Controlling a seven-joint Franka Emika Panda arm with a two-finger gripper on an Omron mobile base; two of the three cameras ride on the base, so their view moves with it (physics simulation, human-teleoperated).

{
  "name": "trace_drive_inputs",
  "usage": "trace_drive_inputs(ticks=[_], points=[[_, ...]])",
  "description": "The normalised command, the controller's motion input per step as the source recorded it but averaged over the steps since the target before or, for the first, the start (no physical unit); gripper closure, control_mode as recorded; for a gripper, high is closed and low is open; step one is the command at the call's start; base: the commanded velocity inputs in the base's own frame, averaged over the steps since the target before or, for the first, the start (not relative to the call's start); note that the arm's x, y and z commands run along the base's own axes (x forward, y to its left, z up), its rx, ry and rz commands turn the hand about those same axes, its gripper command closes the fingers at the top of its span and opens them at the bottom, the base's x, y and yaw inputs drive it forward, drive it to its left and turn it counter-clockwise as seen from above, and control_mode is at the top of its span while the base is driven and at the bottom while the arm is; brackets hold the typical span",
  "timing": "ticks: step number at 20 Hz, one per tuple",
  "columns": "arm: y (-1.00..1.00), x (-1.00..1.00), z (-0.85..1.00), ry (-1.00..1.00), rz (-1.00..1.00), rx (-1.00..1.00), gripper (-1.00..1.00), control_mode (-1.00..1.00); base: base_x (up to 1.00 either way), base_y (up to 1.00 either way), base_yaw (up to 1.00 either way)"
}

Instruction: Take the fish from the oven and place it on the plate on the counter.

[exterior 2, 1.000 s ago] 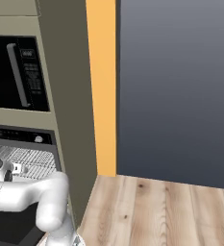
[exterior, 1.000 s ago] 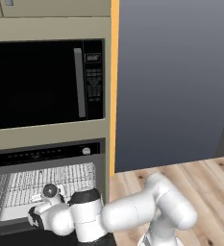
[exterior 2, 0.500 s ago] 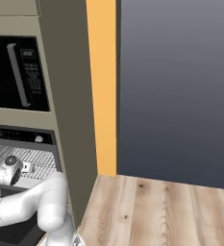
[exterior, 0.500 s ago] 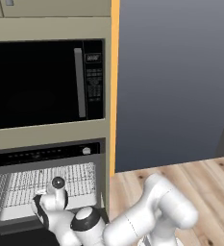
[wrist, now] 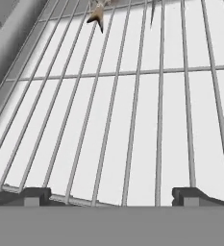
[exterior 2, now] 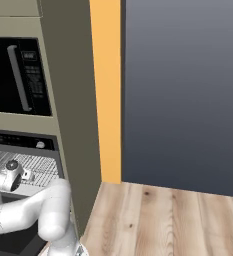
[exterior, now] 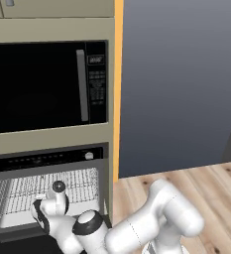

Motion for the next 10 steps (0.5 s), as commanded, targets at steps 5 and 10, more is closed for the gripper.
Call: trace_drive_inputs(ticks=[5, 10], points=[[0.00, -0.05, -0.99, -0.10, 0.00, 0.00, -1.00, -1.00, 0.00, 0.00, 0.00], [0.01, -0.08, -1.00, 0.00, 0.00, 0.00, -1.00, -1.00, 0.00, 0.00, 0.00]])
